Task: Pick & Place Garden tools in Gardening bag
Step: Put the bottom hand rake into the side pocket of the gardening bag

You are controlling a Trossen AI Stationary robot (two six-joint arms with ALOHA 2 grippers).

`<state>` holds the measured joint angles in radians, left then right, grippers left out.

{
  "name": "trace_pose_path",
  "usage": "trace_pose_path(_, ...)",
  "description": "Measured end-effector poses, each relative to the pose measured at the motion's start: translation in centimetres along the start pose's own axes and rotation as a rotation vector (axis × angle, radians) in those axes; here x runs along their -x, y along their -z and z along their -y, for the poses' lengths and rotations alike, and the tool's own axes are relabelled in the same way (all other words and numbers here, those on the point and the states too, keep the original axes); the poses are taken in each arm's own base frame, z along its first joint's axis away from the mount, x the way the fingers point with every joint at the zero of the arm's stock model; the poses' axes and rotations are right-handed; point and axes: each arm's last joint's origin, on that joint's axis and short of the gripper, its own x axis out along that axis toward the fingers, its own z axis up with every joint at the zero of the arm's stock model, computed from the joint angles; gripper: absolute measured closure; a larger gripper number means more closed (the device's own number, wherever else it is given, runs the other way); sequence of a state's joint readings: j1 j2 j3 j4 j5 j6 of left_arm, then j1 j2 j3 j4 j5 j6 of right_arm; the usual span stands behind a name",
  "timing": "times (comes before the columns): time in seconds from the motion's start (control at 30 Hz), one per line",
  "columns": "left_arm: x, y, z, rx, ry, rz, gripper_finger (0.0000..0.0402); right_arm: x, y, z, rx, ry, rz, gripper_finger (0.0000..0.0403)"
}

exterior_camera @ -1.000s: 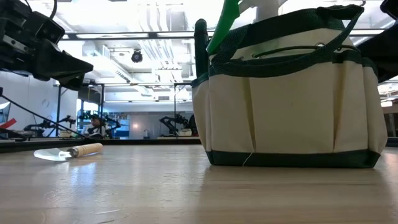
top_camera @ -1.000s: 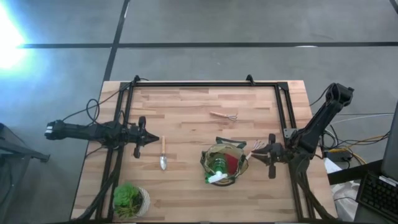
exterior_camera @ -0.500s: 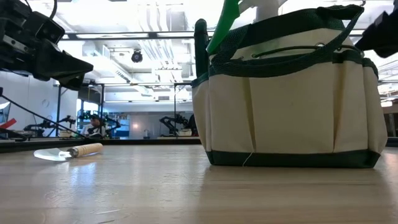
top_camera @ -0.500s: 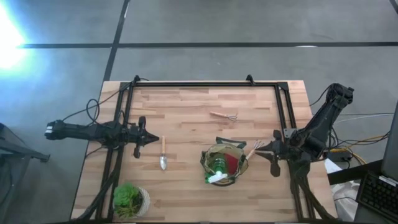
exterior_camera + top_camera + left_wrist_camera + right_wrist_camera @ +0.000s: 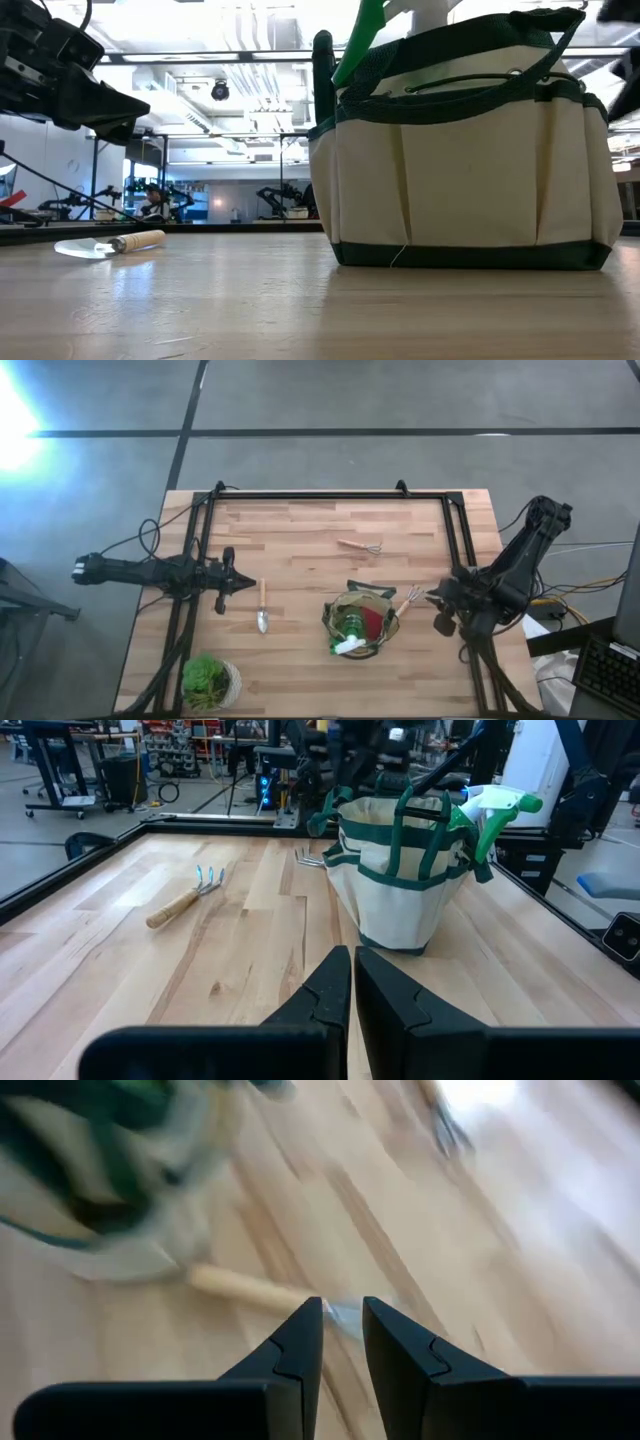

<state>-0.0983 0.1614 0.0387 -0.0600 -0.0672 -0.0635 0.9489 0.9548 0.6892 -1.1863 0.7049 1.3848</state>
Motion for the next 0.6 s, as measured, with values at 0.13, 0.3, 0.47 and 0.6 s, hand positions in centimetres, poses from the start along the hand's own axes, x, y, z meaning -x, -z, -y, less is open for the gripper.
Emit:
trace_pose_path(0.13,0.00,-0.01,0.00,0.000,0.000,0.001,0.0378,-0.50,0.94,0.68,-0.098,0.097,-0.133,0.0335)
trace_pose_path(0.3,0.00,0.00,0.00,0.000,0.000,0.000,0.0378,-0.64,0.96,0.41,-0.104,0.101,-0.132,0.0335)
trace_pose_path(0.47,0.00,0.00,0.00,0.000,0.000,0.000,0.0378,-0.75,0.79,0.43,-0.117,0.111,-0.131,0.0335)
trace_pose_path(0.6,0.00,-0.01,0.00,0.000,0.001,0.000,0.0378,-0.94,0.55,0.62,-0.129,0.134,-0.132,0.0335)
